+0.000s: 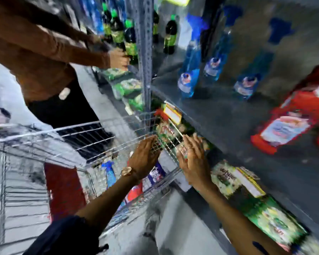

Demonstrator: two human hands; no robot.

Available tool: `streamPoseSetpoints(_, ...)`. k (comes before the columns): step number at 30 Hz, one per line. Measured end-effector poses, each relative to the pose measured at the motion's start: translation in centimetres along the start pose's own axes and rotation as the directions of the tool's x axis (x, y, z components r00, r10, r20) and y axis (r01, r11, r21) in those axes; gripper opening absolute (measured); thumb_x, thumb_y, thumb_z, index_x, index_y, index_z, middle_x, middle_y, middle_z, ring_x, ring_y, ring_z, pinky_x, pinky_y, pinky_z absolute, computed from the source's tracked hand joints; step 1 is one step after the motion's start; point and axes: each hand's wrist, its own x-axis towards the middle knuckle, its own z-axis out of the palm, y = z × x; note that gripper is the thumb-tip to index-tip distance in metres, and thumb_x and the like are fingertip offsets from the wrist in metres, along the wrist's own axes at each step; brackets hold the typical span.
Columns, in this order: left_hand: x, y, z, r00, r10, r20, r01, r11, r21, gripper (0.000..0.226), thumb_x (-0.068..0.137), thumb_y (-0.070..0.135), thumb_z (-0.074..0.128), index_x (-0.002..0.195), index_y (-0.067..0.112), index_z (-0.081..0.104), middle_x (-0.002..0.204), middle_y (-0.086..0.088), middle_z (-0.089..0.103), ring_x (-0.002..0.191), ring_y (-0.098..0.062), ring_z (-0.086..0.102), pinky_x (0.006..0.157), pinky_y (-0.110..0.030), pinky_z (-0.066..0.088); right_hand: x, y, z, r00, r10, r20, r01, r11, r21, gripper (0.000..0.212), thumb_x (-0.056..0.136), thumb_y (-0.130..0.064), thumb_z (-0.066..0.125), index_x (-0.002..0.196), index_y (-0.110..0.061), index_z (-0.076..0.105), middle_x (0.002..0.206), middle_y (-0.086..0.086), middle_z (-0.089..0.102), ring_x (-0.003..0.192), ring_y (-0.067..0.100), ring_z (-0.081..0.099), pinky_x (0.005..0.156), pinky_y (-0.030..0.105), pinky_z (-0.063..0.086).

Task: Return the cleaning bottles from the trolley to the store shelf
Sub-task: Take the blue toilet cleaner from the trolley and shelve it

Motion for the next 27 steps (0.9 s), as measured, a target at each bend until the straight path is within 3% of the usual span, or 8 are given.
streamPoseSetpoints(3, 0.4, -5.2, 3.2, 0.933, -0.316, 0.175, 0.340, 0.931, -0.134, 0.054, 0.079, 0.058, 0.034, 0.094, 0.015, 0.063, 0.093, -0.018, 0.066, 0.085, -0.029, 0.060, 0.076, -0.034, 0.044, 0.7, 1.9, 4.6, 0.970, 0.207, 0.129, -0.194, 0.975, -0.111, 0.071, 0.087, -0.047, 0.035, 0.140, 0.001, 0.039, 0.149, 0.022, 0.039, 0.140, 0.039, 0.029, 0.116, 0.050, 0.023)
streamPoseSetpoints(5, 0.6, -8.2, 6.0, 0.764, -0.537, 0.357, 0.626, 0.750, -0.212, 0.042, 0.088, 0.047, 0.046, 0.058, 0.019, 0.046, 0.055, -0.008, 0.050, 0.056, -0.022, 0.043, 0.056, -0.029, 0.032, 1.8, 2.9, 7.1, 0.888, 0.423, 0.180, -0.399, 0.904, -0.156, 0.076, 0.086, -0.044, 0.036, 0.145, 0.002, 0.027, 0.155, 0.022, 0.025, 0.145, 0.037, 0.014, 0.119, 0.047, 0.008)
streamPoseSetpoints(7, 0.6, -10.7, 8.7, 0.605, -0.656, 0.451, 0.790, 0.565, -0.238, 0.046, 0.092, 0.034, 0.052, 0.052, 0.015, 0.038, 0.045, -0.001, 0.043, 0.050, -0.019, 0.035, 0.056, -0.029, 0.029, 3.1, 3.9, 9.2, 0.817, 0.547, 0.181, -0.513, 0.834, -0.202, 0.075, 0.091, -0.042, 0.042, 0.147, 0.002, 0.018, 0.158, 0.021, 0.015, 0.147, 0.034, 0.008, 0.119, 0.044, 0.002)
streamPoseSetpoints(10, 1.5, -13.3, 12.8, 0.477, -0.687, 0.548, 0.841, 0.537, -0.058, 0.044, 0.092, 0.041, 0.049, 0.069, 0.004, 0.055, 0.077, -0.021, 0.058, 0.070, -0.031, 0.055, 0.068, -0.037, 0.040, 3.7, 4.9, 11.9, 0.777, 0.606, 0.173, -0.551, 0.786, -0.280, 0.083, 0.088, -0.039, 0.054, 0.148, 0.002, 0.013, 0.158, 0.023, 0.014, 0.146, 0.037, 0.010, 0.119, 0.047, 0.004)
streamPoseSetpoints(13, 3.2, -13.6, 15.4, 0.481, -0.694, 0.536, 0.844, 0.532, -0.068, 0.055, 0.092, 0.040, 0.050, 0.112, -0.011, 0.055, 0.118, -0.032, 0.059, 0.109, -0.040, 0.058, 0.087, -0.041, 0.044, 2.9, 5.7, 13.6, 0.790, 0.600, 0.129, -0.529, 0.772, -0.352, 0.091, 0.083, -0.039, 0.061, 0.147, 0.005, 0.014, 0.156, 0.027, 0.017, 0.144, 0.041, 0.014, 0.118, 0.053, 0.014)
streamPoseSetpoints(17, 5.8, -13.2, 18.4, 0.498, -0.728, 0.472, 0.866, 0.450, -0.219, 0.052, 0.085, 0.023, 0.065, 0.124, -0.007, 0.046, 0.127, -0.026, 0.057, 0.115, -0.036, 0.055, 0.089, -0.036, 0.042, 2.7, 6.7, 14.5, 0.804, 0.577, 0.144, -0.475, 0.769, -0.428, 0.099, 0.077, -0.043, 0.063, 0.147, 0.005, 0.012, 0.156, 0.026, 0.016, 0.144, 0.040, 0.014, 0.117, 0.053, 0.017)
streamPoseSetpoints(22, 7.0, -12.9, 21.0, 0.439, -0.825, 0.355, 0.895, 0.368, -0.252, 0.076, 0.067, 0.043, 0.078, 0.119, -0.004, 0.049, 0.121, -0.024, 0.060, 0.110, -0.035, 0.060, 0.084, -0.037, 0.049, 2.7, 6.9, 14.4, 0.818, 0.556, 0.144, -0.449, 0.775, -0.444, 0.102, 0.077, -0.045, 0.064, 0.147, 0.004, 0.010, 0.157, 0.025, 0.014, 0.145, 0.039, 0.013, 0.118, 0.052, 0.015)
streamPoseSetpoints(27, 7.4, -12.5, 22.3, 0.360, -0.861, 0.359, 0.904, 0.227, -0.362, 0.092, 0.054, 0.039, 0.086, 0.125, 0.002, 0.039, 0.120, -0.017, 0.060, 0.109, -0.035, 0.060, 0.089, -0.039, 0.053, 2.9, 7.0, 14.4, 0.800, 0.571, 0.185, -0.456, 0.778, -0.432, 0.100, 0.081, -0.046, 0.060, 0.148, 0.002, 0.003, 0.159, 0.023, 0.008, 0.146, 0.037, 0.004, 0.120, 0.050, 0.009)
